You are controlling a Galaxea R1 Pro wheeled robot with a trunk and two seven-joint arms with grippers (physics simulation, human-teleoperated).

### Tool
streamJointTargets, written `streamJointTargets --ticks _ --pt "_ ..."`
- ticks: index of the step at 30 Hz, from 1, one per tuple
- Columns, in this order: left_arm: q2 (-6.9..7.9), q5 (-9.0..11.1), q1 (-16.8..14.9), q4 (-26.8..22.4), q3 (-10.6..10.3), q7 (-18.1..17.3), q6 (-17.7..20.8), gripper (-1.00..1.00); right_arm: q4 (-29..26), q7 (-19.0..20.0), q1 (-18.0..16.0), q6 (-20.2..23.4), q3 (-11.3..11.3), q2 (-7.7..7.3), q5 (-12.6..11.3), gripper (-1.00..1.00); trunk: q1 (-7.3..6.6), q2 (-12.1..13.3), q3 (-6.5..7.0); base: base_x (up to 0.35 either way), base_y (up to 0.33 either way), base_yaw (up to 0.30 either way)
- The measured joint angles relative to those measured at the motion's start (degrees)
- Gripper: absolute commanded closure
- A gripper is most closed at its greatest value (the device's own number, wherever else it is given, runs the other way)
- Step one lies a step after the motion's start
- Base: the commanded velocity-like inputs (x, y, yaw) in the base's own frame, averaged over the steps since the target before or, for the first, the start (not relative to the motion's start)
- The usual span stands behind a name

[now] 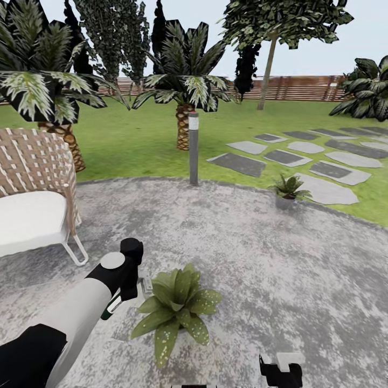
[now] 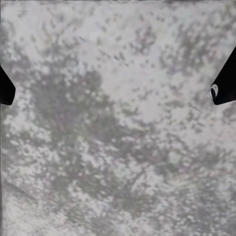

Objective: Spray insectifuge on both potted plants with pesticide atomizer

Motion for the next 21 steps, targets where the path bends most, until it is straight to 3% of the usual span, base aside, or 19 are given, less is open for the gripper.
streamJointTargets --ticks 14,21 --pt "-0.16 0.0 -0.1 0.0 -0.1 0.0 0.0 1.00 0.0 0.0 0.0 0.0 0.0 0.00 0.0 -1.00 0.00 0.0 0.00 0.000 0.307 -0.295" --pt "-0.17 -0.1 1.5 0.0 -0.5 0.0 -0.2 1.00 0.0 0.0 0.0 -0.1 0.1 0.15 0.0 -1.00 0.00 0.0 0.00 0.000 0.095 -0.031"
